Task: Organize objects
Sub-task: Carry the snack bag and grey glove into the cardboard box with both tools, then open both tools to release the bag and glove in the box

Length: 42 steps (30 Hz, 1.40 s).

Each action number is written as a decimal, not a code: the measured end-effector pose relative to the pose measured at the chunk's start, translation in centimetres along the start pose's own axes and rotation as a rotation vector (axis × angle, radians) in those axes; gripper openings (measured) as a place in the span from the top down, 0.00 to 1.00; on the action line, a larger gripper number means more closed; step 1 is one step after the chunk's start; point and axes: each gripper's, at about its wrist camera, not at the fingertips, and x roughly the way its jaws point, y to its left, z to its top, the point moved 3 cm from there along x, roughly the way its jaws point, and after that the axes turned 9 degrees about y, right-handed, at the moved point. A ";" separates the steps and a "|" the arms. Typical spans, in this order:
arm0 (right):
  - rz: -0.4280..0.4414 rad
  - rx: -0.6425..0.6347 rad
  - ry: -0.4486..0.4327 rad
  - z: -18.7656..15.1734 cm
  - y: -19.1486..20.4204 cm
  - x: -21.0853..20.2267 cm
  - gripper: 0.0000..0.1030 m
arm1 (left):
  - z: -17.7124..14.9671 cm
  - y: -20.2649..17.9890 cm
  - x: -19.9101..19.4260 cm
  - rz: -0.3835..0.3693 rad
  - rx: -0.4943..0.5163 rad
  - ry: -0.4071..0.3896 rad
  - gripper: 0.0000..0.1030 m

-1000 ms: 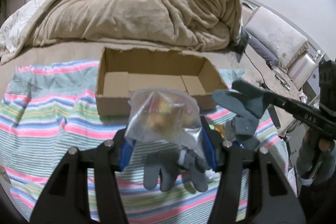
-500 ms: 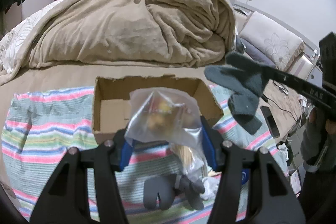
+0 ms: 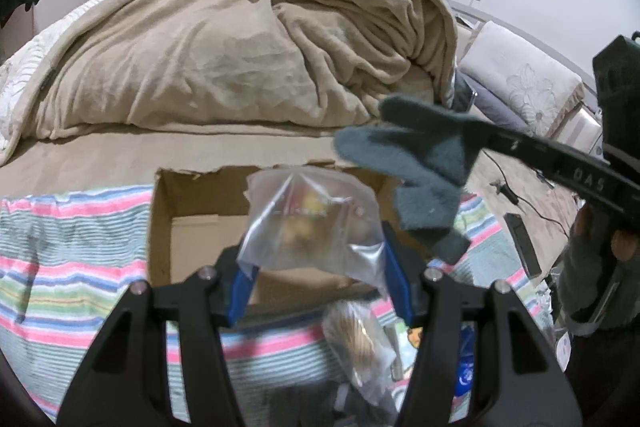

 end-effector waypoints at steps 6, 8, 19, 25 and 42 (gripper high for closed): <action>0.025 0.014 0.084 -1.0 -0.6 4.4 0.93 | -0.1 -0.2 4.0 -0.015 -0.002 0.077 0.45; 0.021 0.020 0.111 -1.4 -1.0 5.7 0.93 | -0.3 -0.3 4.9 -0.017 0.004 0.098 0.45; 0.013 0.039 0.202 -3.0 -2.5 10.6 0.93 | -1.3 -0.3 8.6 -0.026 -0.017 0.184 0.44; 0.001 0.028 0.216 -2.9 -2.6 11.9 0.90 | -1.6 -0.5 8.6 -0.029 -0.023 0.206 0.42; -0.016 0.048 0.148 -2.6 -1.5 6.5 0.46 | -2.5 -1.1 4.4 -0.012 -0.040 0.184 0.22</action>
